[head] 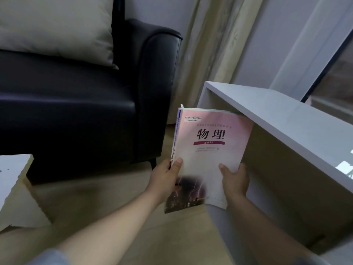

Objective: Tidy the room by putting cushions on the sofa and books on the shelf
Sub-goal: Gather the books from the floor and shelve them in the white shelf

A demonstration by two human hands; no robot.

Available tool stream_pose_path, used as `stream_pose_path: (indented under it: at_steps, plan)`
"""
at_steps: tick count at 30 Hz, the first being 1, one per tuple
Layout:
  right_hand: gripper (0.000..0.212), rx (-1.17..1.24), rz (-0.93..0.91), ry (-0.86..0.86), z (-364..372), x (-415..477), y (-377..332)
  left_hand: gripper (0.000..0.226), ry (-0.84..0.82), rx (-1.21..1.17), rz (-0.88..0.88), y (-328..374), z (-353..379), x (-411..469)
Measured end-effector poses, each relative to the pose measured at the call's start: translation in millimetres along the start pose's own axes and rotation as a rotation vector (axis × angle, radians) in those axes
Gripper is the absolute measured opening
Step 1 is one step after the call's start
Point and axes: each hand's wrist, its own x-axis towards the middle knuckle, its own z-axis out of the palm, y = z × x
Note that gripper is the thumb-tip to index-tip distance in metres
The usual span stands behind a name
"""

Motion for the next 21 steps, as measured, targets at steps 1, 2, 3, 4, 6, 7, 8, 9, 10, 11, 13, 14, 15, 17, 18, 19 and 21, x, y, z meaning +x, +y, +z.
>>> stream_pose_path:
  at_steps: [1,2,3,4,6,7,8,9,10,11,13,14,15,17,18,19,21]
  plan:
    - [0.034,0.006,-0.014,0.025,1,4,2,0.015,-0.009,-0.024,-0.014,-2,5,3]
    - [0.034,0.016,-0.032,0.051,3,9,4,0.017,-0.014,-0.045,-0.026,-5,10,7]
    - [0.036,0.031,-0.045,0.074,5,13,5,0.020,-0.015,-0.057,-0.033,-5,14,10]
    - [0.038,0.051,-0.058,0.094,8,18,8,0.023,-0.011,-0.055,-0.031,-7,18,14]
    - [0.040,0.089,-0.080,0.128,16,26,12,0.023,0.003,-0.040,-0.012,-11,22,23]
    - [0.041,0.109,-0.089,0.130,20,28,15,0.021,0.008,-0.041,-0.006,-13,22,26]
    - [0.042,0.128,-0.095,0.127,23,29,19,0.020,0.013,-0.038,-0.002,-17,23,30]
    - [0.042,0.144,-0.095,0.123,26,32,24,0.018,0.023,-0.028,-0.003,-22,24,33]
    - [0.043,0.154,-0.093,0.116,28,34,30,0.016,0.038,-0.014,-0.004,-28,25,37]
    - [0.046,0.159,-0.096,0.107,30,35,34,0.013,0.053,-0.005,-0.002,-31,24,39]
    - [0.052,0.133,-0.108,0.073,34,36,41,0.011,0.080,-0.015,-0.001,-36,22,42]
    - [0.057,0.127,-0.111,0.053,35,35,42,0.011,0.083,-0.035,-0.004,-38,19,44]
    - [0.064,0.151,-0.088,0.029,36,34,46,0.011,0.076,-0.054,-0.010,-39,19,46]
    - [0.078,0.222,0.029,-0.006,38,22,53,0.011,0.053,-0.070,-0.008,-40,18,48]
    - [0.079,0.213,0.080,-0.005,40,13,60,0.011,0.048,-0.072,-0.003,-41,18,48]
    - [0.078,0.162,0.104,0.005,42,4,69,0.010,0.049,-0.071,0.004,-41,18,48]
    - [0.070,0.057,0.121,-0.041,48,-7,86,0.009,0.051,-0.064,0.017,-39,18,49]
